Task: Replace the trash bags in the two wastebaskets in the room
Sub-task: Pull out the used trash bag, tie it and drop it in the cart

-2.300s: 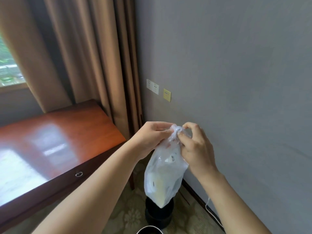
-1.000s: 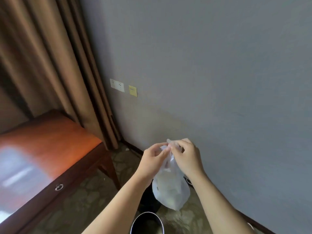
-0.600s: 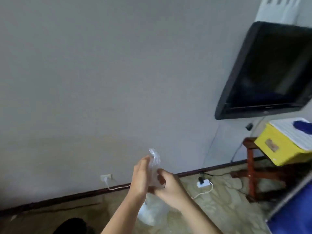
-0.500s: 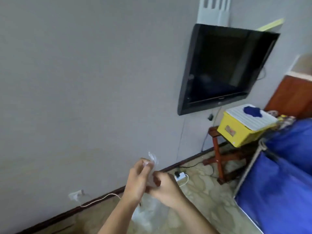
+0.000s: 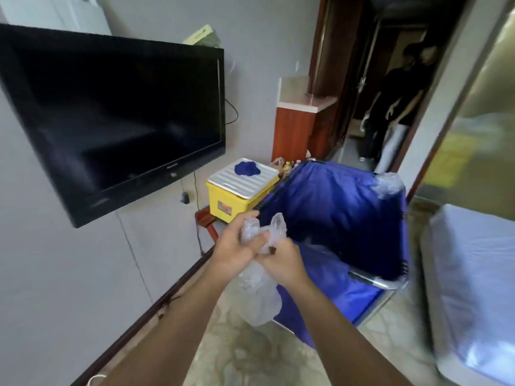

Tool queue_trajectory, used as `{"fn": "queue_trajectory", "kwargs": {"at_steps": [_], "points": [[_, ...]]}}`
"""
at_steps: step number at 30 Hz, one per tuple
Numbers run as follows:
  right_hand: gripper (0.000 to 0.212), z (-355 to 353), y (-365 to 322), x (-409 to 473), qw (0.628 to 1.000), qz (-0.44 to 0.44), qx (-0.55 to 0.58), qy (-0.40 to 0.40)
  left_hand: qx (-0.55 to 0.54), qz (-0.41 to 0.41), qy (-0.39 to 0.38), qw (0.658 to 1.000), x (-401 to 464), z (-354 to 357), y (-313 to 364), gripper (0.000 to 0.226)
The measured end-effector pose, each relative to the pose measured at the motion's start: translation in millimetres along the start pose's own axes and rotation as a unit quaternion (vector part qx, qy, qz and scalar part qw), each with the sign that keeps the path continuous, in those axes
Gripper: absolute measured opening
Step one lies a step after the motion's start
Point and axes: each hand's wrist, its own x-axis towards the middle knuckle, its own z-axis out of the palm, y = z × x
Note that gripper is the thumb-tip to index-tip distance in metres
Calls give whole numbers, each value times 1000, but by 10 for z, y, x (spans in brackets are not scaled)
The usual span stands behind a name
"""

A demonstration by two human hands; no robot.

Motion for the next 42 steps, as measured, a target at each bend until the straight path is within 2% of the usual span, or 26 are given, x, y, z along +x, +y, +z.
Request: {"fn": "queue_trajectory", "kwargs": {"at_steps": [2,5,8,12,14,15,17,18,20,22,24,25,29,34,39,42], "points": [[21,-397,231,288,999,28,12,29,-5,14,-15,1000,386,437,40,51],[19,-965,490,706,995,79,18,64,-34,28,-50,998,900,1006,53,46],[19,-1393,789,1098,987,119,79,80,-49,28,-112,992,1314,1433,13,50],[36,-1863,1185,1562,979,107,136,105,17,10,-172,985,1922,1860,-261,58],[40,-2057,1366,1833,982,81,140,100,69,-15,-177,982,2225,2084,-408,50],[34,-2137,1468,1978,984,72,138,90,84,-22,-168,982,2365,2210,-474,42],[8,-2300,1733,2312,991,66,106,49,118,-15,-115,986,2672,2506,-607,25],[11,-2391,1905,2491,994,67,77,25,140,-15,-92,986,2833,2664,-679,23],[44,-2621,2207,2798,995,99,13,-19,198,-45,-100,974,3187,2926,-857,23],[73,-2889,2517,3021,982,142,-86,-89,244,-92,-153,953,3502,3152,-1087,23],[78,-3169,2852,3207,961,170,-161,-150,288,-115,-207,928,3748,3391,-1319,39],[77,-3291,3001,3291,954,191,-161,-163,297,-130,-217,921,3846,3536,-1422,44],[54,-3754,3568,3662,953,220,-161,-128,235,-167,-191,938,4155,4315,-1565,28],[28,-4454,4493,4394,959,217,-182,-26,187,-115,-167,961,4717,5548,-1565,21],[23,-5186,5567,5422,965,192,-171,54,168,-78,-36,982,5461,6647,-1707,15],[24,-5455,5946,5754,969,161,-175,62,191,-104,-1,976,5773,7234,-1740,16]]}}
